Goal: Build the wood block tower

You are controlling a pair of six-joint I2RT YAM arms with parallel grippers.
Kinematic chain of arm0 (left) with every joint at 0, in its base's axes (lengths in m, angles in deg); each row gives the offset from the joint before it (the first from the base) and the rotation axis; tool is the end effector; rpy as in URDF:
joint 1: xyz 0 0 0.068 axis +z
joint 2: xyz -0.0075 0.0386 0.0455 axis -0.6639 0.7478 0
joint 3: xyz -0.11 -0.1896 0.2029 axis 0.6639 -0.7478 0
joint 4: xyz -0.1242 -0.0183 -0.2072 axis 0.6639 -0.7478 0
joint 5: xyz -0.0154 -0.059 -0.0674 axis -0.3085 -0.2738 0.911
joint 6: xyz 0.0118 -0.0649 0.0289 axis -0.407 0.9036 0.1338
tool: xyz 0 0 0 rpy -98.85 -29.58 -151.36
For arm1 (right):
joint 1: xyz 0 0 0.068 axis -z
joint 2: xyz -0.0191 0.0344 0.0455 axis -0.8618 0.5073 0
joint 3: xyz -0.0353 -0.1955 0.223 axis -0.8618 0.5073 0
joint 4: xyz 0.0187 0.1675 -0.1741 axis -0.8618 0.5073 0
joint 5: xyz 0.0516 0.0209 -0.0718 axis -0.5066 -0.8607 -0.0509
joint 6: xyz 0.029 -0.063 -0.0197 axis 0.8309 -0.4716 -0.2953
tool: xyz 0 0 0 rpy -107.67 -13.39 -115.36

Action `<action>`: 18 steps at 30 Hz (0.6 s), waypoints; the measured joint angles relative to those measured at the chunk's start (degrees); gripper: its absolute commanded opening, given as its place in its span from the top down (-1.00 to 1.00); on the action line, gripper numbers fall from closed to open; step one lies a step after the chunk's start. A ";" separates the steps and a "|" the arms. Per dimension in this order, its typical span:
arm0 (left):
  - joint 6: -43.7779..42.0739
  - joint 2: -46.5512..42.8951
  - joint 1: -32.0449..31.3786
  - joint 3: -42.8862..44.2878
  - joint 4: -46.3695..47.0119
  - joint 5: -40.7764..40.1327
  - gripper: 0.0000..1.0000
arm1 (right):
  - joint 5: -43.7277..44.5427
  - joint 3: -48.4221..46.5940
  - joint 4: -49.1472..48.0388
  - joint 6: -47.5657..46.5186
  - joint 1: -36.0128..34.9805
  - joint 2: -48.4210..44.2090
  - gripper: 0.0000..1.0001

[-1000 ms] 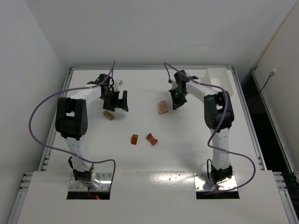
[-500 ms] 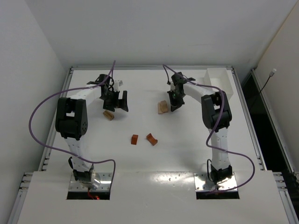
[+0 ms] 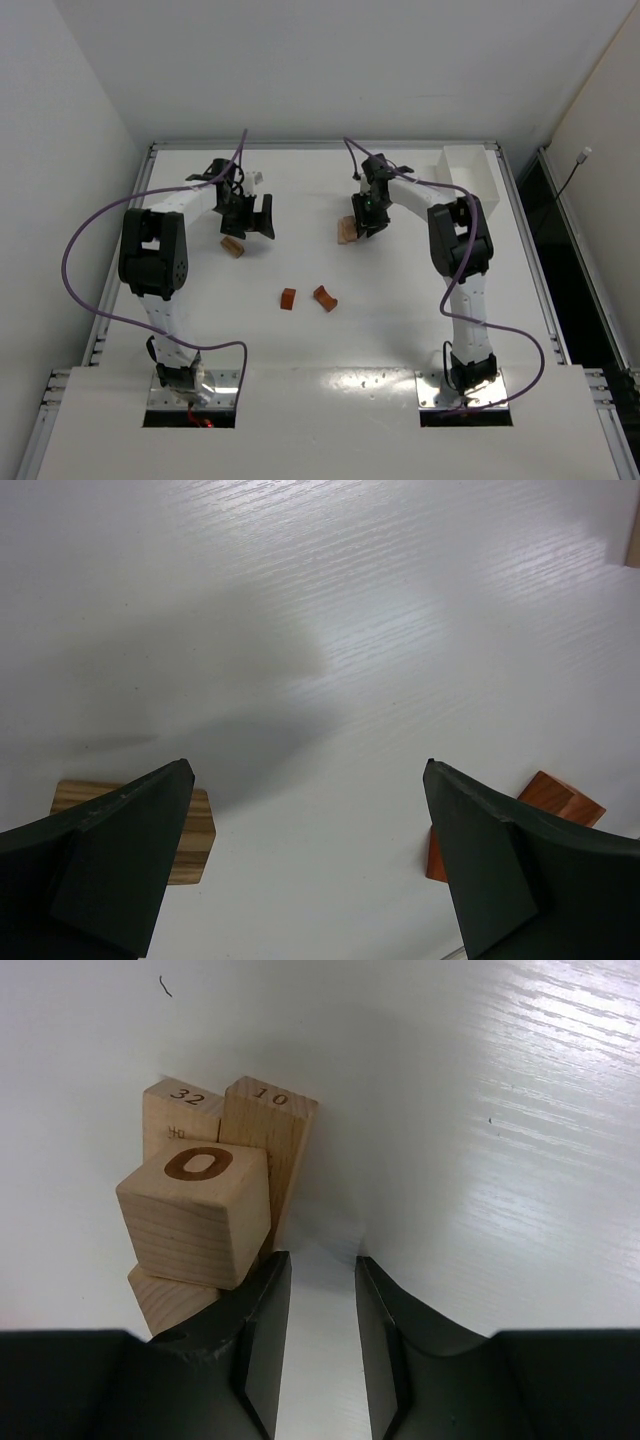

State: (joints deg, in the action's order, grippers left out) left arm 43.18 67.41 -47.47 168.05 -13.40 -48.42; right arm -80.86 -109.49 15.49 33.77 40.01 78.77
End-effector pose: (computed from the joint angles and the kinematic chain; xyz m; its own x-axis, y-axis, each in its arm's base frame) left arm 0.3935 -0.0636 0.1988 -0.9450 -0.0036 -0.3270 0.1335 0.9085 -0.3959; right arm 0.4354 0.1633 0.1423 -0.9648 -0.0402 -0.2601 -0.0989 0.9711 0.2170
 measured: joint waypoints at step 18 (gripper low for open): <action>-0.17 -0.02 0.61 -0.13 0.15 0.02 -0.98 | 8.61 4.39 -1.81 -0.07 -0.17 -2.93 1.00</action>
State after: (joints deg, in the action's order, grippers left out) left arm 43.00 67.39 -46.85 167.92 -13.25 -48.40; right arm -72.24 -105.09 13.68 33.70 39.84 75.84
